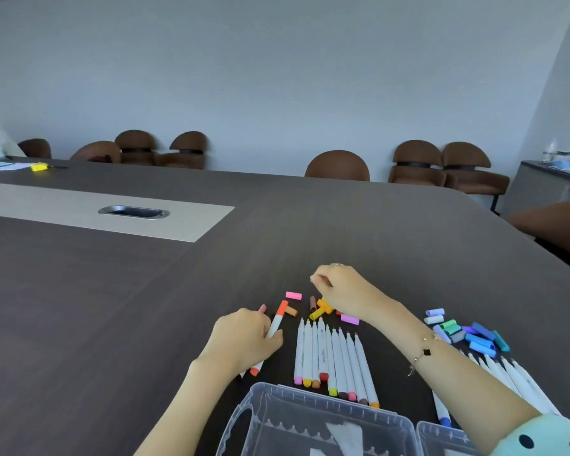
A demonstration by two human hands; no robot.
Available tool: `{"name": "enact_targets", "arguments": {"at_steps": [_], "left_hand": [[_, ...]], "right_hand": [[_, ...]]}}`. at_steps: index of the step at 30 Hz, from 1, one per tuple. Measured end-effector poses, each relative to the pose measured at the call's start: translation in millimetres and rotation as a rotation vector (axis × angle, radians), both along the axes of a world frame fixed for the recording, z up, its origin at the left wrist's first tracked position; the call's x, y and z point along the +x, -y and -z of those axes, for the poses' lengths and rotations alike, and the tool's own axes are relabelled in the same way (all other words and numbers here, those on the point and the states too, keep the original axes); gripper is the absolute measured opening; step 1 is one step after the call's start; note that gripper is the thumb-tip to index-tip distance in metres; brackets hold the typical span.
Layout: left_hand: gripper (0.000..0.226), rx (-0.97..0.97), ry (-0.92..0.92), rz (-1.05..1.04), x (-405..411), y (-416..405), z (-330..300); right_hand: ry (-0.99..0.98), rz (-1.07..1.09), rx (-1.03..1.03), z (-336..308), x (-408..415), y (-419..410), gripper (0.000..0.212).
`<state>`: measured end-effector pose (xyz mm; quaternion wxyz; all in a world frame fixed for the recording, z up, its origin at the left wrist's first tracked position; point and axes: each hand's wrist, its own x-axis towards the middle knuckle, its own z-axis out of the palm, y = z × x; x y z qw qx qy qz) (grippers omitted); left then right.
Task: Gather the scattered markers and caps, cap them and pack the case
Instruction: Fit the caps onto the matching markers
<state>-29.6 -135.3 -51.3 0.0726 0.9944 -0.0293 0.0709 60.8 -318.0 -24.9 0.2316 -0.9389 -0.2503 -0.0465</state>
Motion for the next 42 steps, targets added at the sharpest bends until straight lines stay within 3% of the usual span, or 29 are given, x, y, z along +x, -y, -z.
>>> {"name": "enact_targets", "arguments": {"at_steps": [3, 7, 11, 20, 26, 36, 42], "left_hand": [[0.042, 0.057, -0.059, -0.03, 1, 2, 7], [0.04, -0.038, 0.064, -0.037, 2, 16, 3], [0.037, -0.073, -0.01, 0.061, 4, 29, 12], [0.035, -0.063, -0.075, 0.034, 12, 33, 15], [0.041, -0.026, -0.074, 0.032, 12, 32, 16], [0.037, -0.149, -0.103, 0.068, 6, 17, 8], [0.032, -0.191, -0.106, 0.127, 5, 21, 10]], "right_hand": [[-0.009, 0.038, -0.073, 7, 2, 17, 0.022], [-0.016, 0.139, -0.089, 16, 1, 39, 0.022], [-0.054, 0.165, -0.119, 18, 0, 53, 0.024], [-0.094, 0.085, -0.144, 10, 10, 42, 0.023], [-0.19, 0.038, -0.23, 7, 9, 51, 0.007], [-0.085, 0.02, -0.268, 32, 1, 41, 0.01], [-0.159, 0.049, 0.114, 19, -5, 26, 0.018]]}}
